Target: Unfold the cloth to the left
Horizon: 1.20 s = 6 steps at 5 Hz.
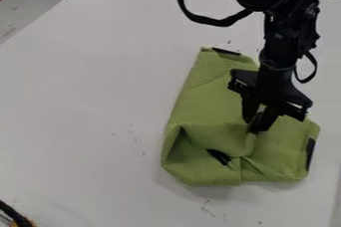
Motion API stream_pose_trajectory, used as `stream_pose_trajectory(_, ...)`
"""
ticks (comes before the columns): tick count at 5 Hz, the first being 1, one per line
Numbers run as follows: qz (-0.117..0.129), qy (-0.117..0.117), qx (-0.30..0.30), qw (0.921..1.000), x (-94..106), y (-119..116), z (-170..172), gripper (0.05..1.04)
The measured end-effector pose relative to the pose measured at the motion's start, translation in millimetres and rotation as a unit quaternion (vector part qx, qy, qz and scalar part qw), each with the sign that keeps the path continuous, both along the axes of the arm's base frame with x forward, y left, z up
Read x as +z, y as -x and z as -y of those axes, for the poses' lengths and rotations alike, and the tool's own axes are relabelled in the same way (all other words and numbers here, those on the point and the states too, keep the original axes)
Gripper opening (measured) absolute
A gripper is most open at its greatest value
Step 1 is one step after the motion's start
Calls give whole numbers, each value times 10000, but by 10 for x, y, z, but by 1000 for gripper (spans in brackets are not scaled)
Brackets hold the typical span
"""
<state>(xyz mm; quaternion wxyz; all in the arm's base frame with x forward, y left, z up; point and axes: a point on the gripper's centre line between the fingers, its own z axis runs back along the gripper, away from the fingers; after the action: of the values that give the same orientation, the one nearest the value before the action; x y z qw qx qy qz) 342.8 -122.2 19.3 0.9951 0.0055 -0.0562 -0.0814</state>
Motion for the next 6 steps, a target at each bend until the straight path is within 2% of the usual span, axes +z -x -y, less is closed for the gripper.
stream_pose_trajectory(1, 18, 29, -78, 10000, 7, -10, 14, 118)
stream_pose_trajectory(2, 3, -2, -120, 9999, 13, -11, 2, 58)
stream_pose_trajectory(3, 28, -77, -149, 9999, 16, -31, -62, 54)
stream_pose_trajectory(4, 88, -52, -117, 9999, 77, -33, -128, 54)
stream_pose_trajectory(5, 277, -111, -39, 9995, 307, -48, -246, 54)
stream_pose_trajectory(6, 412, -201, 194, 9988, 556, -19, -637, 54)
